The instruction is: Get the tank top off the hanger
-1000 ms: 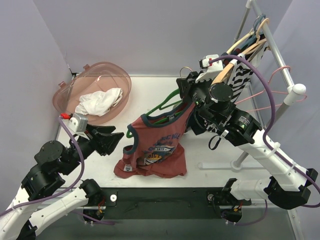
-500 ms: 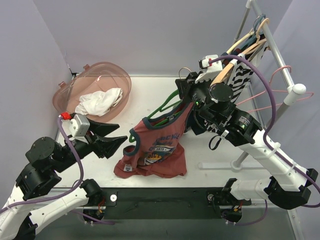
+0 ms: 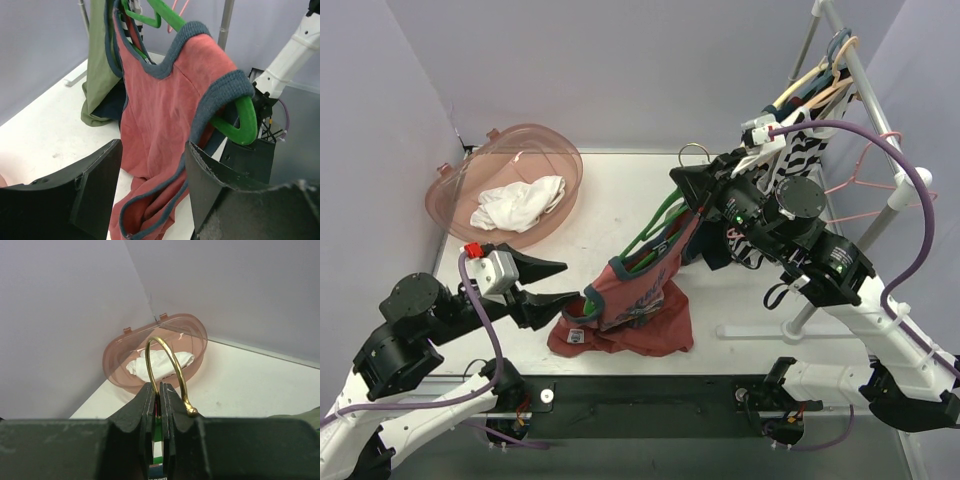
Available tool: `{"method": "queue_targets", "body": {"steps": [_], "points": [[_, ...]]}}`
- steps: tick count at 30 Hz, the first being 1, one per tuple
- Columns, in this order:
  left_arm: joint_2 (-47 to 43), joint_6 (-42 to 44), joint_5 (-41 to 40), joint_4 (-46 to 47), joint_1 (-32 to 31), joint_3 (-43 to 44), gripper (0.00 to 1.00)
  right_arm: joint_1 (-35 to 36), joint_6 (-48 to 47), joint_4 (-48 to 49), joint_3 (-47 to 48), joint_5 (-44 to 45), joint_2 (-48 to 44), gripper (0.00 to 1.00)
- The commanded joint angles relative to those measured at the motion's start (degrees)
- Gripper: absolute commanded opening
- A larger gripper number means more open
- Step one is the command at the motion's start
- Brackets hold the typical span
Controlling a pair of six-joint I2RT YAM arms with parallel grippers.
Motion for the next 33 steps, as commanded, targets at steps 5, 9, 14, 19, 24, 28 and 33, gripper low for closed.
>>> {"method": "queue_targets", "body": {"steps": [5, 9, 14, 19, 24, 28, 33], "points": [[-1.49, 1.02, 7.7, 6.69, 0.28, -5.01, 0.66, 0.39, 3.27, 5.09, 0.37, -2.53, -0.2, 0.0], [-1.85, -0.65, 9.11, 9.5, 0.2, -6.68, 0.68, 0.4, 3.98, 5.27, 0.72, -2.62, 0.06, 0.0], [-0.18, -0.83, 8.07, 11.52, 0.28, -8.43, 0.68, 0.31, 4.59, 5.36, 0.89, -2.89, 0.33, 0.0], [0.53, -0.57, 6.74, 13.99, 0.28, -9.58, 0.64, 0.4, 5.21, 5.53, 0.63, -3.33, 0.15, 0.0], [0.09, -0.83, 6.92, 17.15, 0.28, -10.99, 0.25, 0.4, 5.65, 6.24, -0.07, -3.15, 0.06, 0.0], [-2.19, -1.35, 2.0, 15.4, 0.28, -11.16, 0.0, 0.05, 2.67, 5.54, -1.74, 0.62, -0.2, 0.0], [-9.13, -3.46, -4.5, 14.43, 0.28, -11.52, 0.0, -1.89, 0.2, 5.01, -4.29, 6.51, -0.99, 0.0]]}}
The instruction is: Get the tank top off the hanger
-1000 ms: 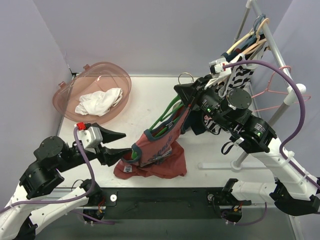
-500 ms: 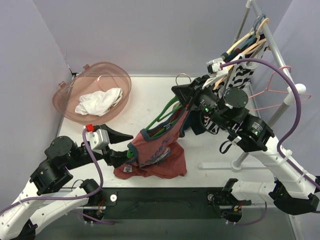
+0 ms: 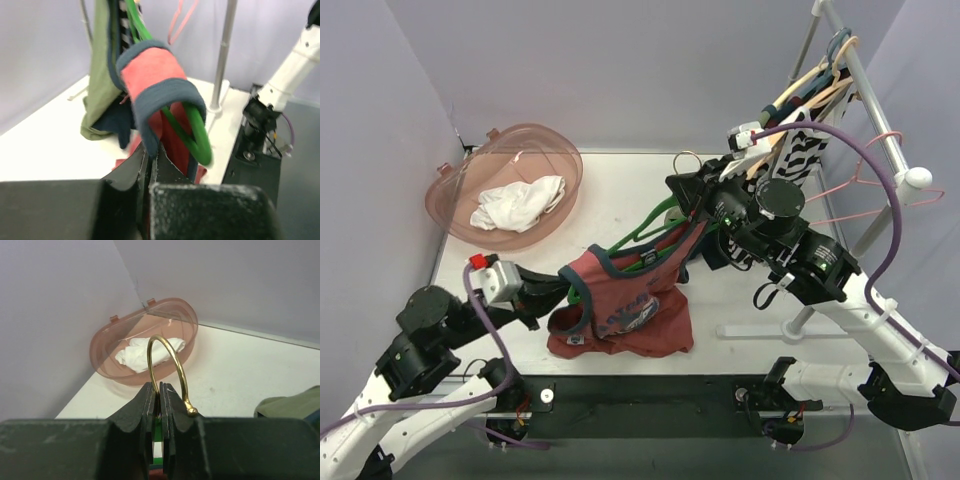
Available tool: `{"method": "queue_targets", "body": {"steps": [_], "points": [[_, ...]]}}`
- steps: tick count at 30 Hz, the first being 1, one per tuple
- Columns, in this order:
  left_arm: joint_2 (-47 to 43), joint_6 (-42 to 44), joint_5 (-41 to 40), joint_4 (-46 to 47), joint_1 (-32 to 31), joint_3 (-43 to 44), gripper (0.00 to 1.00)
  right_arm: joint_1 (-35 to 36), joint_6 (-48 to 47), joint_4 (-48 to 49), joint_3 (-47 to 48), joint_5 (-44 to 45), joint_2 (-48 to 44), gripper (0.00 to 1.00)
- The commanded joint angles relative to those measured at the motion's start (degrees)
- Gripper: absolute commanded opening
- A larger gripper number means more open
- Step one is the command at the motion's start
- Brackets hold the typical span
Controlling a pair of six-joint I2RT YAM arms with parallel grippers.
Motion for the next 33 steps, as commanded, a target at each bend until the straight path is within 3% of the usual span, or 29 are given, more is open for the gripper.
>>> {"method": "queue_targets", "body": {"steps": [1, 16, 33], "points": [[-5.33, -2.41, -6.32, 1.97, 0.28, 0.44, 0.0, -2.17, -1.72, 4.7, -1.27, 5.79, -1.52, 0.0], [-13.34, -5.05, -28.2, -5.94, 0.11, 0.44, 0.0, -2.71, -3.04, 3.91, 7.25, 11.16, 1.91, 0.0], [-13.08, -12.61, -29.8, -1.73, -0.07, -9.31, 0.0, -1.91, 1.0, 6.19, 14.63, 7.56, 6.39, 0.0]]}}
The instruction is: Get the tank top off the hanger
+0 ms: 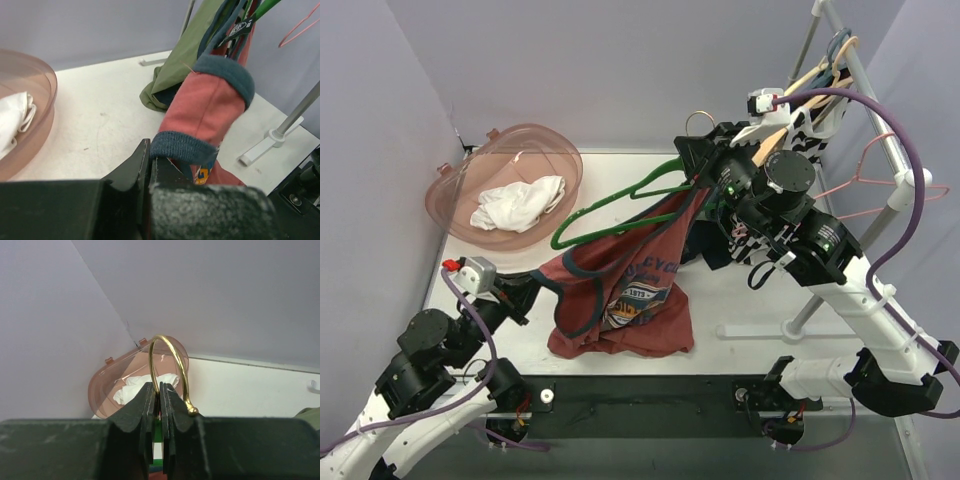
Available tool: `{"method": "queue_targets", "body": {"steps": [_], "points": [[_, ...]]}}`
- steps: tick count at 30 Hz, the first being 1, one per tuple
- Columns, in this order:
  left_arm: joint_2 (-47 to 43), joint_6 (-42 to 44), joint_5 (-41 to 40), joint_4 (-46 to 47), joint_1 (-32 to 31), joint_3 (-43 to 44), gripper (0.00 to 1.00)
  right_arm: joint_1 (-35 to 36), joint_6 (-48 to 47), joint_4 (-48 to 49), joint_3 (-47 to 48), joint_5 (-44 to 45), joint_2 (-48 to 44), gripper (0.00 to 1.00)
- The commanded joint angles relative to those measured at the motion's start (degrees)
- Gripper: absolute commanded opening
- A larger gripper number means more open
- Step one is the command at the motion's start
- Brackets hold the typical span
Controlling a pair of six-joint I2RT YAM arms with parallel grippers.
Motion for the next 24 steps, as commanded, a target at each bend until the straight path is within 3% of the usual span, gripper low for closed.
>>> {"method": "queue_targets", "body": {"steps": [1, 5, 6, 7, 8, 12, 16, 20, 24], "points": [[-0.68, -3.47, -1.14, 4.53, -0.03, -2.08, 0.0, 0.12, 0.76, 6.13, 3.18, 0.48, 0.08, 0.0], [-0.51, -4.0, -0.61, 7.6, -0.03, -4.01, 0.02, 0.99, 0.85, 7.71, 3.44, 0.47, 0.78, 0.0], [-0.6, -3.92, 0.52, 8.39, -0.03, -4.36, 0.1, 1.17, 0.85, 7.62, 3.62, 0.39, 1.13, 0.0], [-0.51, -3.57, 1.4, 10.23, -0.03, -4.89, 0.4, 1.35, 0.85, 7.8, 3.79, 0.13, 1.31, 0.0], [-0.68, -3.22, 2.37, 11.46, -0.03, -5.5, 0.52, 1.78, 0.85, 7.8, 4.23, -0.31, 1.48, 0.0], [-0.25, 0.2, 7.9, 17.88, -0.03, -9.02, 0.8, 3.71, -0.11, 8.06, 4.15, -2.77, 1.57, 0.0], [3.35, 3.55, 12.13, 22.01, -0.11, -9.38, 0.9, 6.79, -2.14, 9.2, 2.48, -3.39, 0.17, 0.0], [9.06, 7.41, 17.23, 25.01, -0.03, -8.76, 0.92, 8.99, -2.4, 10.95, -0.42, -4.8, -1.76, 0.0], [13.98, 9.53, 21.87, 35.01, -0.11, -11.13, 0.94, 10.14, -0.74, 12.19, -2.88, -7.42, -3.96, 0.0]]}}
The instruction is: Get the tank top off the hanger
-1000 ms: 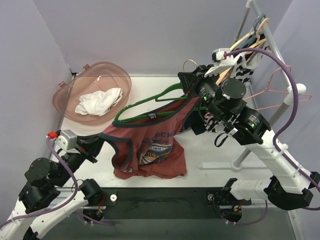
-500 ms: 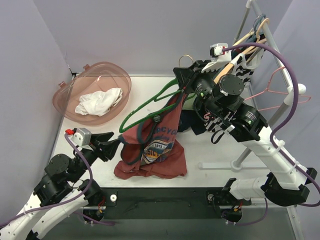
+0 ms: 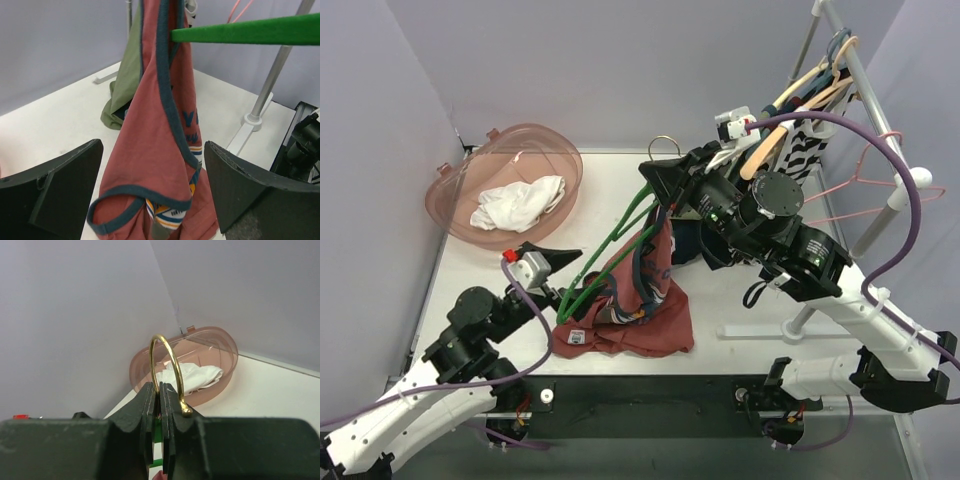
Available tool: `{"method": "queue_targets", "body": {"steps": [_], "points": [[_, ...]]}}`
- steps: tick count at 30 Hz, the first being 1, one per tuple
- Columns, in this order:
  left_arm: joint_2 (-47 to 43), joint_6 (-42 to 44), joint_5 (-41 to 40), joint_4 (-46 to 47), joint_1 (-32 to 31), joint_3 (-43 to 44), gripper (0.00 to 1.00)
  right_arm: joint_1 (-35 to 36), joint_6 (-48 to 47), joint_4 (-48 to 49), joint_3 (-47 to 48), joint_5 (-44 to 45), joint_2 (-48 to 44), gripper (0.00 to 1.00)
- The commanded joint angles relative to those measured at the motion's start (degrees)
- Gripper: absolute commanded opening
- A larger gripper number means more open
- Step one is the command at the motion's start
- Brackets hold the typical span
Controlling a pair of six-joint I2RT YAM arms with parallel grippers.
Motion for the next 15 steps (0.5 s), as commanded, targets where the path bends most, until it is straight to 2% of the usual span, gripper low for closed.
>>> {"method": "queue_targets", "body": {"steps": [1, 4, 8, 15], "points": [[4.26, 3.76, 7.83, 17.52, -0.11, -2.35, 0.94, 1.29, 1.58, 8.3, -1.44, -3.26, -4.01, 0.0], [6.81, 2.8, 8.81, 28.42, -0.11, -7.09, 0.95, 1.99, 1.76, 8.57, -1.79, -4.05, -4.98, 0.0], [11.99, 2.44, 8.28, 38.12, -0.03, -10.78, 0.95, 2.87, 2.2, 8.66, -2.5, -4.76, -6.03, 0.0], [26.66, 3.49, 6.88, 51.49, -0.11, -9.65, 0.96, 3.92, 3.52, 8.74, -2.67, -7.22, -6.3, 0.0]]}}
